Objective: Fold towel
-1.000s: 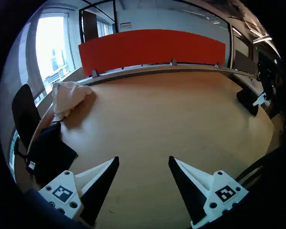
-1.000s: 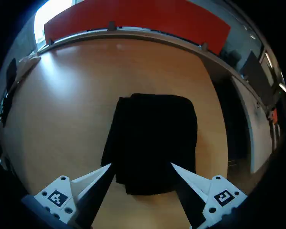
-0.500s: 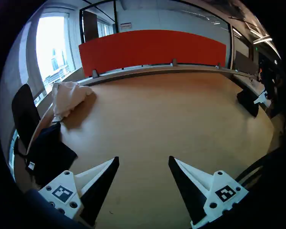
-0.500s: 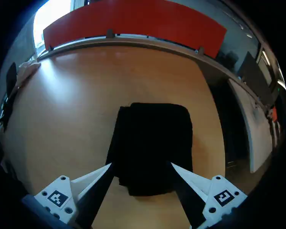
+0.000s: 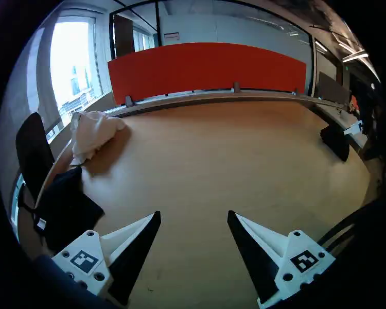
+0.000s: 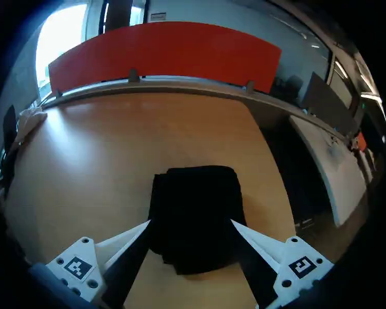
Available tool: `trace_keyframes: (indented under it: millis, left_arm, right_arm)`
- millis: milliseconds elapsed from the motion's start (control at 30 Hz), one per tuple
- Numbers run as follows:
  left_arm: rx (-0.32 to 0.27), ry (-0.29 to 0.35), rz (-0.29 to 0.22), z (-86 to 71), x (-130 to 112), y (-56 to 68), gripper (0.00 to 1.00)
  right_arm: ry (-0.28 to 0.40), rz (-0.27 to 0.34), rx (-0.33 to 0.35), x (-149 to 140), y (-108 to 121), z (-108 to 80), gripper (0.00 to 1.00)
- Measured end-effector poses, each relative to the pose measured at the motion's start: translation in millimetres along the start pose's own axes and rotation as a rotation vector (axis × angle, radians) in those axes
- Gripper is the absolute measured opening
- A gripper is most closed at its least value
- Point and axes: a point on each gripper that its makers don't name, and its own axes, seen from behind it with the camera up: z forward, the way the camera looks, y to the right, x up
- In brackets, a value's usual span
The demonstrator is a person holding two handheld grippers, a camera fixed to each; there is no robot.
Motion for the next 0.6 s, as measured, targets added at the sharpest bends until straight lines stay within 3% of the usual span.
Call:
trace_keyframes:
  millis: [333,600]
  left_arm:
    - [0.023,0.004,-0.047,-1.2,-2,-8.8,0.96]
    - [0.031,0.007,-0.069,-3.1,-3,-12.8,0.96]
  right_arm:
    - [0.172,0.078,-0.063,34,0,-7.9,1.00]
    - [0.363,0.121,-0.100,77,-2,-23.3,1.00]
